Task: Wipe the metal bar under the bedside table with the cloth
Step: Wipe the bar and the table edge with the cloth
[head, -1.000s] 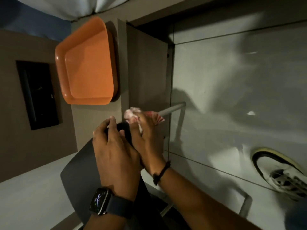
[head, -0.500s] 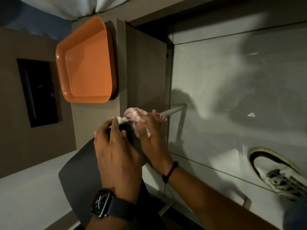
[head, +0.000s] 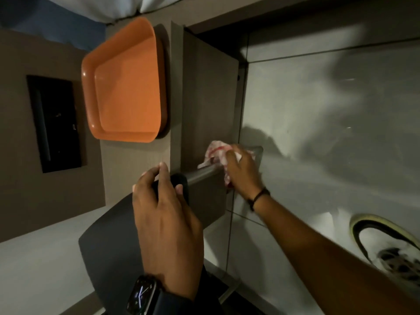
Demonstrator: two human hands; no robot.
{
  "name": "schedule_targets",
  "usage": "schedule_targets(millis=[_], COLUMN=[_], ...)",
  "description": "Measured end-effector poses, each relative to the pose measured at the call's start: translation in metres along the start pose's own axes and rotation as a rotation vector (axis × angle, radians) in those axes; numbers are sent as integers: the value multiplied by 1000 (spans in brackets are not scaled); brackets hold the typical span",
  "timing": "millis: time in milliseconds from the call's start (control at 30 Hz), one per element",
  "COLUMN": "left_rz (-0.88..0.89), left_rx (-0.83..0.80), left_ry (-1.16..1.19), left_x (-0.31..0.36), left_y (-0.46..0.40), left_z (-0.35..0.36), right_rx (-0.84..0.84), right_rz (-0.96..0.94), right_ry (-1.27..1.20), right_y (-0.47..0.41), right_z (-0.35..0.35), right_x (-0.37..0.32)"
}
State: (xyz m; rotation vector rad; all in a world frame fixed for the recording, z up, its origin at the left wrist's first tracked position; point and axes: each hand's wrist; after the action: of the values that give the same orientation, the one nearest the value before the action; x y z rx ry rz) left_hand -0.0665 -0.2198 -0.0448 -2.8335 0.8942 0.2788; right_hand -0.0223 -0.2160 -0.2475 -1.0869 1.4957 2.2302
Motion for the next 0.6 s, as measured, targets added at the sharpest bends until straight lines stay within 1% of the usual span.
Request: schedule_targets(millis=[67,133,167,200,267,367,400,433,467,533,600], left_rz=[6,12,15,19,21,16,14,10,3,-1,-1], left_rx=[0,2,4,6,12,24,29,34,36,46,48], left_ry=[11,30,35,33,27,45,48,46,46,59,73], left_x=[0,-3,-4,-5,-4,-3,-2,-2,-2,-2,-4], left_y=[1,0,-1,-1,0,0,0,0,1,2,2], left_z=[0,0,0,1,1,0,1,1,2,1,1], right_rx=[-24,-36,-26,-10,49,88,79,63,40,5,26], right_rz=[-230,-480,-521,-505,-376,1,82,111,92,-98,-260], right_ry=[-77,-95,-84,-65,-26,-5,30,64,37,-102,-186], right_y=[51,83,81,73,41,-14,-24,-29,-22,19,70], right_z=[20,39,42,43,36,10,1,-6,-7,3,23], right_x=[-14,-23,-21,-16,3,21,24,22,17,-4,-25])
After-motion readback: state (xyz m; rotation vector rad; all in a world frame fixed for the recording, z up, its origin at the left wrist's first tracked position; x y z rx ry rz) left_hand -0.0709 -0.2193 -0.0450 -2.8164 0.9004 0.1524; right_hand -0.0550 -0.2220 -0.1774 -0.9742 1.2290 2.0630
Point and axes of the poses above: each hand's wrist, its own y-axis away from the middle knuckle, its own z-axis out of the palm, x = y × z, and after that the axes turned 10 degrees about x, right-handed
